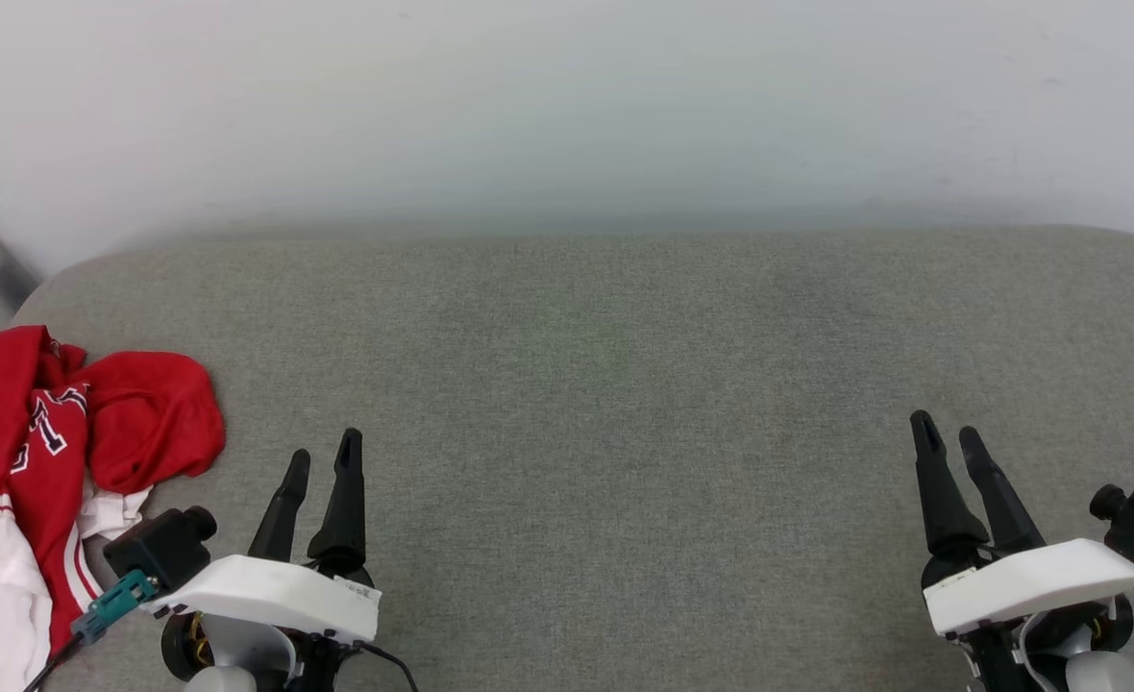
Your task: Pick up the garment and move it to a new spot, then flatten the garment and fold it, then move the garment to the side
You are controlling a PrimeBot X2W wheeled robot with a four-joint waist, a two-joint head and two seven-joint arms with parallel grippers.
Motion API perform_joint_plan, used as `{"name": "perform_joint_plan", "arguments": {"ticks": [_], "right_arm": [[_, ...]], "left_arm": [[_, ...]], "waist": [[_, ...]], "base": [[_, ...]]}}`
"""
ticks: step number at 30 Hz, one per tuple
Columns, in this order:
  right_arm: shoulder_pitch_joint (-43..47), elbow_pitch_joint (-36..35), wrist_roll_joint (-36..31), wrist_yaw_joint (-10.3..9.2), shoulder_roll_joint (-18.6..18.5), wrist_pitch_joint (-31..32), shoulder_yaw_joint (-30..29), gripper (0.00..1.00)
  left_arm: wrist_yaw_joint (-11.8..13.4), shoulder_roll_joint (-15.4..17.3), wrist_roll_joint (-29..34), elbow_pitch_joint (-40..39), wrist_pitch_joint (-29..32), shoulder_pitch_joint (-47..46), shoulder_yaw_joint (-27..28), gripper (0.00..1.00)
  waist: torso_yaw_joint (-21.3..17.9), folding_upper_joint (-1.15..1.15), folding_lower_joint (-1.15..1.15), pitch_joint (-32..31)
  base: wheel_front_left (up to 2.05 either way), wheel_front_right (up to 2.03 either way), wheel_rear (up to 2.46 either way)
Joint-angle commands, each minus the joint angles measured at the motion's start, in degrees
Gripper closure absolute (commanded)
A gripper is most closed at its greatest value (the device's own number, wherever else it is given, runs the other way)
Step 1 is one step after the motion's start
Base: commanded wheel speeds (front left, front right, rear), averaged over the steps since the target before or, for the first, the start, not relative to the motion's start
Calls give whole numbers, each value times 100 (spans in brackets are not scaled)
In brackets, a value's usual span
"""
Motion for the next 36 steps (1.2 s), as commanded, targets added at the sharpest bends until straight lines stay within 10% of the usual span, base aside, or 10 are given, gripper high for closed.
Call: {"name": "perform_joint_plan", "arguments": {"ticks": [1,36], "right_arm": [[-13,-107,-221,0,3,-33,16,0],[154,-439,-2552,0,18,30,3,0]], "left_arm": [[29,51,200,-54,-54,-42,-46,0],[324,314,2284,98,-603,-59,-528,0]], "waist": [[3,0,0,-2],[38,0,0,14]], "base": [[0,0,0],[0,0,0]]}}
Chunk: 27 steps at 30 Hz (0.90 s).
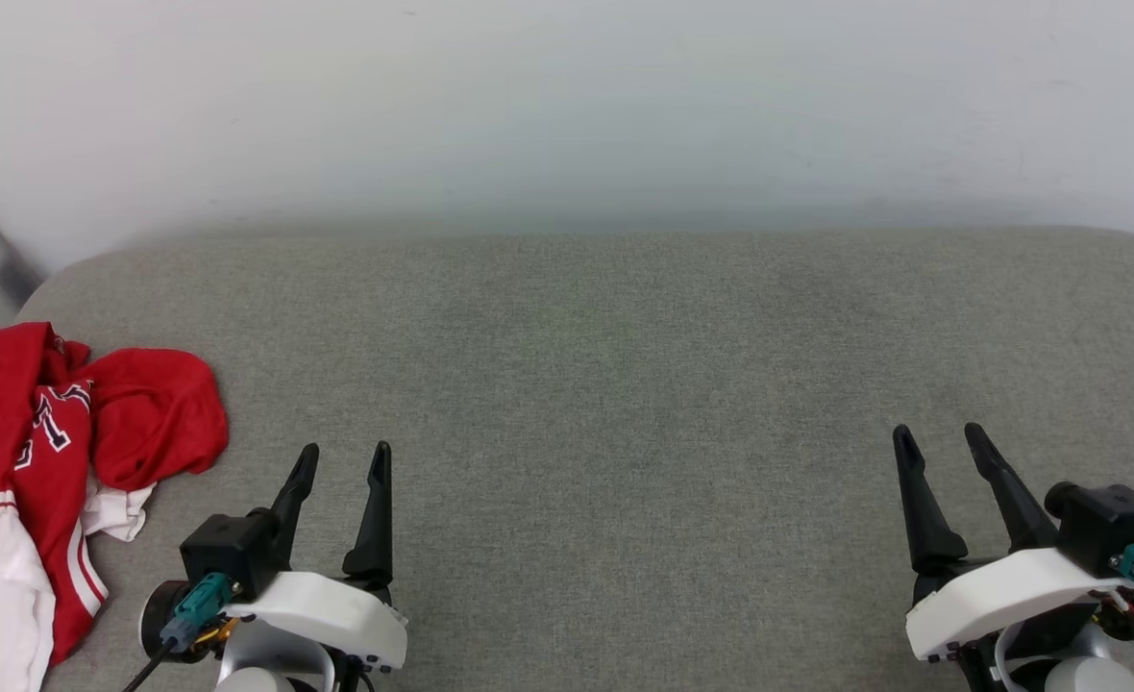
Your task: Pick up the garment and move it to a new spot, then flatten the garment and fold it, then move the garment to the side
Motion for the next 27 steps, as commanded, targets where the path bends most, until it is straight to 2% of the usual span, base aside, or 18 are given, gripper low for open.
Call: {"name": "perform_joint_plan", "arguments": {"ticks": [1,27], "right_arm": [[-11,-64,-114,0,13,-24,6,0],[104,-116,-895,-1,16,-217,-133,0]], "left_arm": [[24,22,106,-21,-46,-58,-19,0],[59,-14,1100,114,-347,-38,2,0]], "waist": [[0,0,0,2],[37,0,0,-32]], "base": [[0,0,0],[0,0,0]]}}
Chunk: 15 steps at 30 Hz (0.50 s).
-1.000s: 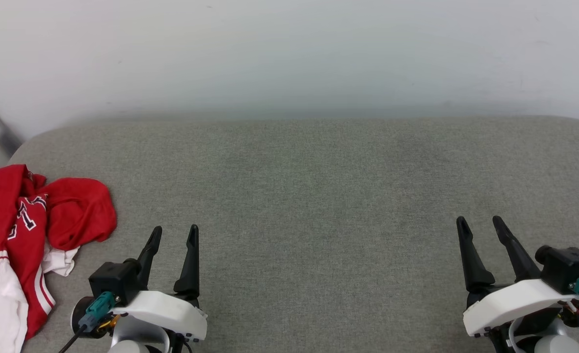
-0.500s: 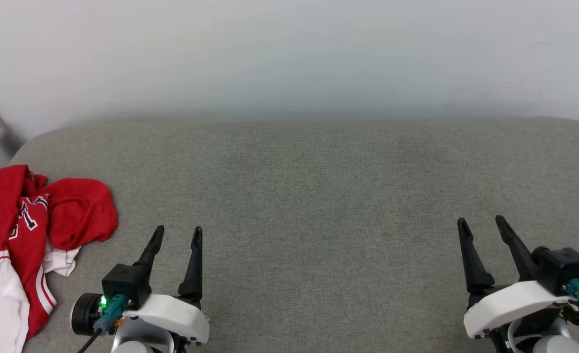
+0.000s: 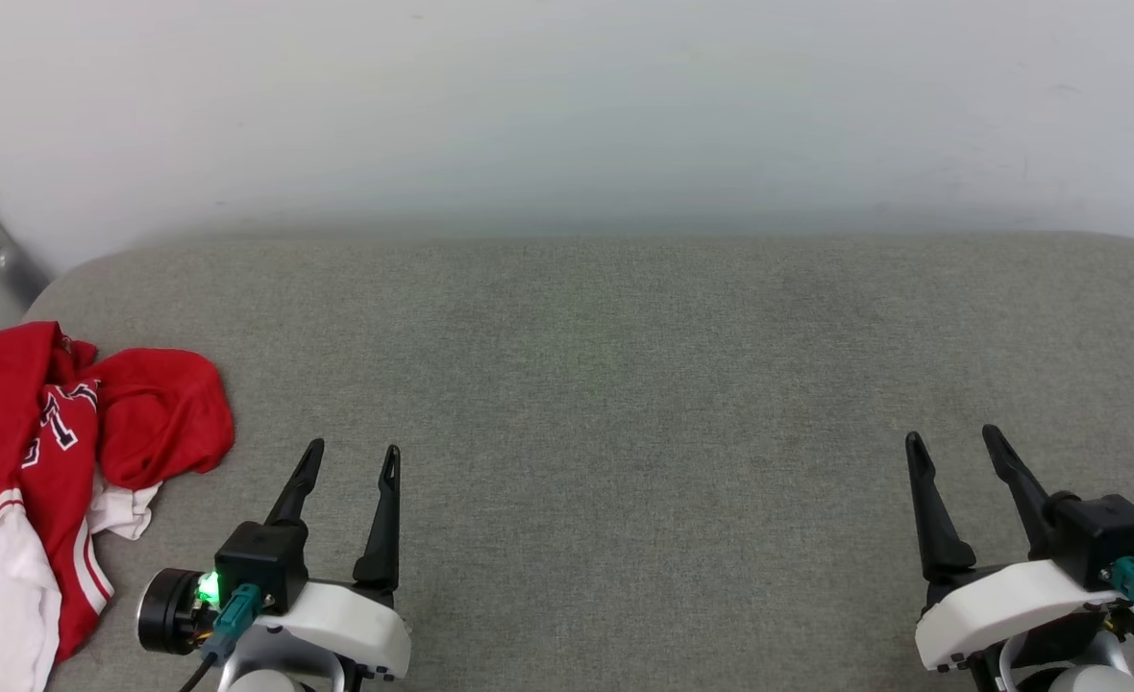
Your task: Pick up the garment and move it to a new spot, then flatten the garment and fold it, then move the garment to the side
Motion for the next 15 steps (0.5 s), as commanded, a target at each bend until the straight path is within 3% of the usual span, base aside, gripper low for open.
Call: {"name": "perform_joint_plan", "arguments": {"ticks": [1,15], "right_arm": [[8,-48,-91,-2,16,-47,-4,0],[-23,34,-268,-2,17,-142,-18,0]], "left_arm": [[6,-3,109,3,-46,-30,-2,0],[-29,-84,370,72,-144,-26,81,0]], "waist": [[3,0,0,-1],[74,0,0,-14]], "base": [[0,0,0],[0,0,0]]}}
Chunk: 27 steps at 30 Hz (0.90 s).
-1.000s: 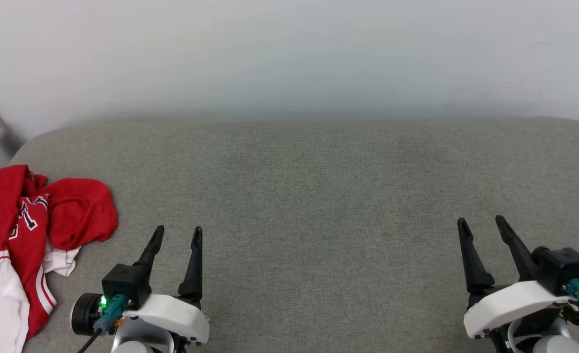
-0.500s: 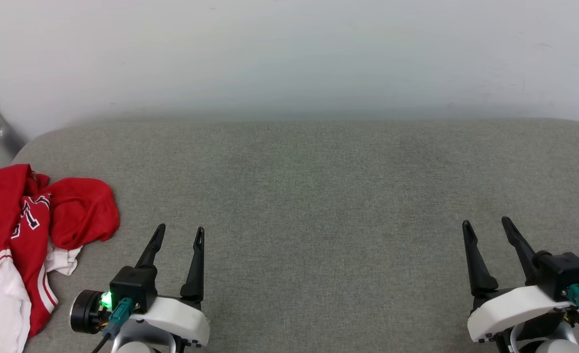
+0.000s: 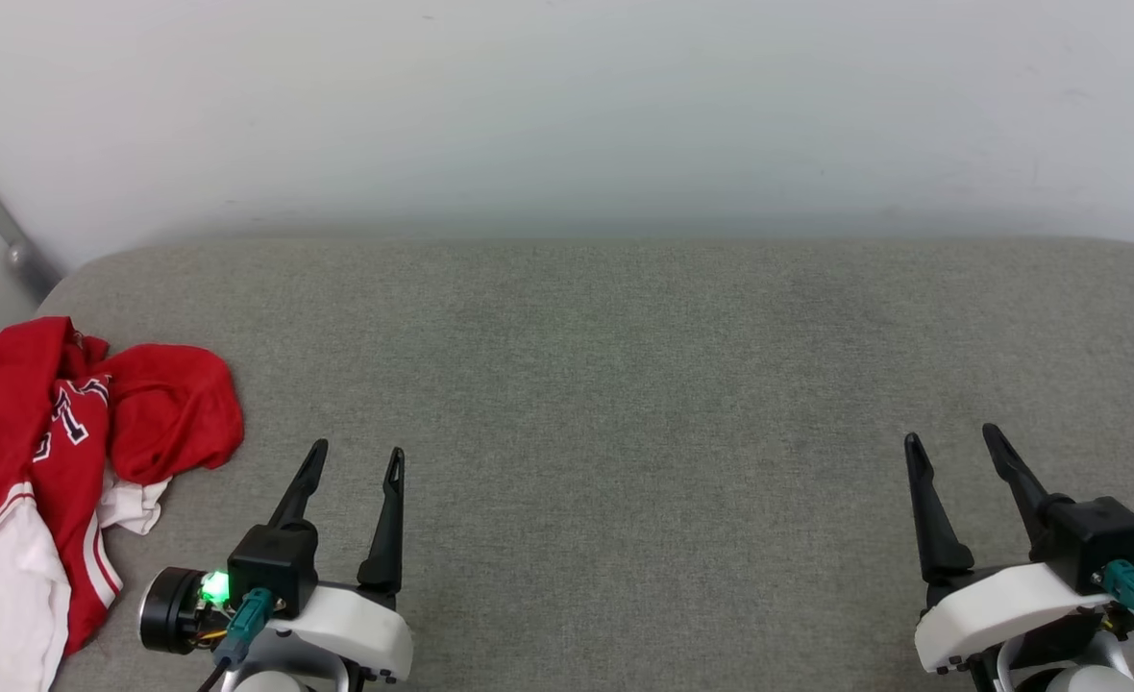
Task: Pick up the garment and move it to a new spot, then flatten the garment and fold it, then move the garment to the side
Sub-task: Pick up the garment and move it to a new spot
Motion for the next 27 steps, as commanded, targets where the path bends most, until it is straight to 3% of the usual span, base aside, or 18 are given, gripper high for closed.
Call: {"name": "perform_joint_plan", "arguments": {"ticks": [1,13,27], "right_arm": [[-22,8,30,-2,17,-22,-7,0],[-20,64,89,-2,18,-66,7,0],[-158,17,164,-2,16,-46,309,0]], "left_arm": [[-4,-3,-32,13,-39,-26,34,0],[-85,-99,-151,120,-29,-94,165,0],[-66,-143,-233,240,-29,-186,450,0]], "waist": [[7,0,0,0],[235,0,0,7],[1475,0,0,86]], "base": [[0,0,0],[0,0,0],[0,0,0]]}}
